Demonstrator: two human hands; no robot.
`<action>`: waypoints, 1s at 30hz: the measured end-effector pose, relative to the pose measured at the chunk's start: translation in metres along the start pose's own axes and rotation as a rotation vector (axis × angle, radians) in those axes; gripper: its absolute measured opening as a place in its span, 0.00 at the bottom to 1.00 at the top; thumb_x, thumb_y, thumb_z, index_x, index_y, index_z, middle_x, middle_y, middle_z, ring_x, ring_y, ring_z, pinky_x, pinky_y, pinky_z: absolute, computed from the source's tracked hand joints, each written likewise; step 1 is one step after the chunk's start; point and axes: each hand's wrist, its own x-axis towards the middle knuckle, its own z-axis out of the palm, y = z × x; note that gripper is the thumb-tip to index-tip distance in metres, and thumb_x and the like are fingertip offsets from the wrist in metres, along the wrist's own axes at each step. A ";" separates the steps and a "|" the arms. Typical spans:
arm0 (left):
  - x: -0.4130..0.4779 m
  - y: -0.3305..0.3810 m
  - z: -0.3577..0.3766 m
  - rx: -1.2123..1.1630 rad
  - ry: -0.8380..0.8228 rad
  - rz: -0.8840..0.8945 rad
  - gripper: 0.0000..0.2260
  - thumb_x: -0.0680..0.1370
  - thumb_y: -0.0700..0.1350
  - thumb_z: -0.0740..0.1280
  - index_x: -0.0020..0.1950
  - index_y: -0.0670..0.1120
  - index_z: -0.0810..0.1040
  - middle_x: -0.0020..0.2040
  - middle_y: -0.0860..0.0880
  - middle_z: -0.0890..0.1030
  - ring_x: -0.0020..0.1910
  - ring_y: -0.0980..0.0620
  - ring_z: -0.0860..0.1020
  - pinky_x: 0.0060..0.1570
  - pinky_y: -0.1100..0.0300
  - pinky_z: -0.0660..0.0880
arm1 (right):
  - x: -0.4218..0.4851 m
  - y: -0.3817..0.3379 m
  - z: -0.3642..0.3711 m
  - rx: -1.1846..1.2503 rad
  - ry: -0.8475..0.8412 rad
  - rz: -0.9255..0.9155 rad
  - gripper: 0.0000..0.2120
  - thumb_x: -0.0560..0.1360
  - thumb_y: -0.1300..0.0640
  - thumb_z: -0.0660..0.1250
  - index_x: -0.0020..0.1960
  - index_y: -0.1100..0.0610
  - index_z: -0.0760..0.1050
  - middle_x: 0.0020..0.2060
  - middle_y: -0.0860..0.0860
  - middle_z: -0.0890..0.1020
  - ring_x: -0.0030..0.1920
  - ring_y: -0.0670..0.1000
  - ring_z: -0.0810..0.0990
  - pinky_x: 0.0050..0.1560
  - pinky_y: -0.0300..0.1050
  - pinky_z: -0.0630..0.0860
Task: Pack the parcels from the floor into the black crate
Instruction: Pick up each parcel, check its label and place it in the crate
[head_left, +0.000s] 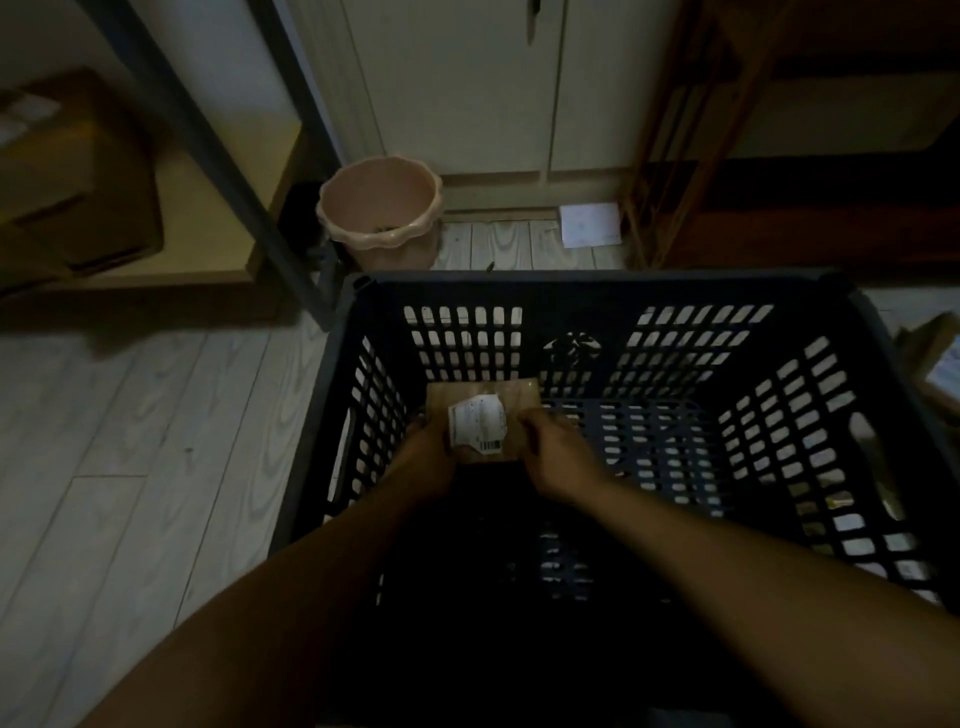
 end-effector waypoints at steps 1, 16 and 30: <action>0.004 -0.003 0.001 0.002 -0.008 -0.020 0.29 0.78 0.49 0.63 0.76 0.44 0.56 0.75 0.41 0.60 0.73 0.44 0.62 0.72 0.51 0.59 | 0.004 0.001 0.006 0.001 0.004 0.011 0.19 0.78 0.58 0.59 0.68 0.54 0.67 0.65 0.59 0.70 0.63 0.59 0.72 0.62 0.47 0.70; 0.014 -0.025 0.004 0.025 0.116 -0.120 0.26 0.78 0.59 0.56 0.73 0.53 0.59 0.72 0.46 0.66 0.67 0.44 0.69 0.65 0.46 0.68 | 0.031 -0.003 0.046 0.153 0.075 -0.006 0.21 0.80 0.51 0.57 0.72 0.52 0.63 0.70 0.53 0.66 0.68 0.54 0.68 0.67 0.51 0.69; -0.075 0.047 -0.079 0.149 -0.130 -0.064 0.29 0.77 0.51 0.63 0.76 0.50 0.56 0.76 0.43 0.56 0.74 0.41 0.55 0.74 0.47 0.52 | -0.067 -0.053 -0.090 0.074 -0.223 0.136 0.17 0.78 0.51 0.61 0.65 0.56 0.72 0.62 0.55 0.74 0.60 0.55 0.73 0.54 0.41 0.70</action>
